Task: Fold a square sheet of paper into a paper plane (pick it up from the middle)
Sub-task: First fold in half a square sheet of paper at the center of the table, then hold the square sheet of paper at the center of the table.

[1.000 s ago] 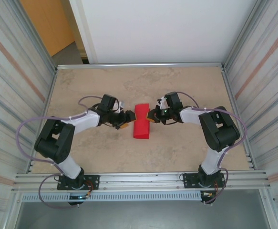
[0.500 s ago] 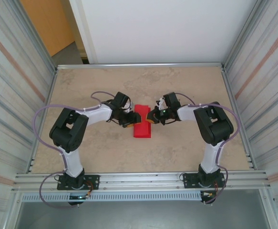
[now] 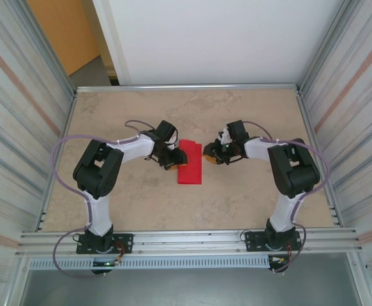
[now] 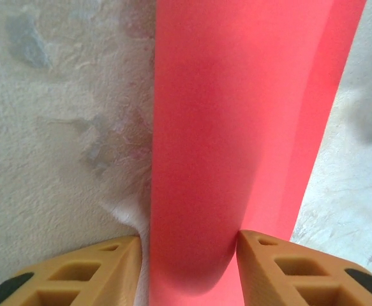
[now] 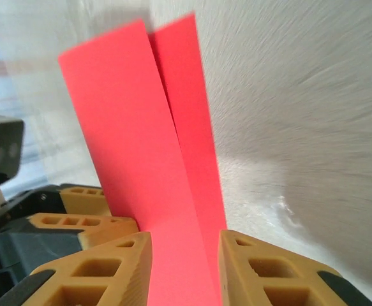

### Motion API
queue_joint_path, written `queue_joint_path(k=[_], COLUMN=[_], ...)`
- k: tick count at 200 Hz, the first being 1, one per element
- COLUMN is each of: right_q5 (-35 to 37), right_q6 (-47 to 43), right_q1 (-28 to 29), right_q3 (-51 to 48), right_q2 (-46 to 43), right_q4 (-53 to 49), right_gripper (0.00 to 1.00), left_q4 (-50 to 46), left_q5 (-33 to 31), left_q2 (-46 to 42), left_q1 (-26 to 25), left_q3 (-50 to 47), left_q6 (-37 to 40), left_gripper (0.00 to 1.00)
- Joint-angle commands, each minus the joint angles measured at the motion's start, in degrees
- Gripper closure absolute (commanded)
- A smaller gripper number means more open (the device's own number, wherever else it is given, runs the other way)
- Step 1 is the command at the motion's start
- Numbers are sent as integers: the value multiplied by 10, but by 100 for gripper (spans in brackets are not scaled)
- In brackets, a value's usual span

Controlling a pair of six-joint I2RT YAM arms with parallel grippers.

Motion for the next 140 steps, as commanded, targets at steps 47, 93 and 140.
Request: queue_joint_path(k=[47, 93, 140], right_q5=[49, 38, 37], right_q6=[-33, -45, -47], right_q1=[-26, -31, -31], right_q3=[-25, -29, -34], right_q2=[-55, -48, -49], right_q4=[-39, -44, -45], right_gripper=[68, 68, 67], left_q4=[-164, -219, -238], left_q5=[-105, -132, -135], left_q2=[147, 195, 219], left_q1=[-54, -75, -77], left_q3=[74, 127, 146], left_q6=[24, 42, 33], left_gripper=[52, 48, 45])
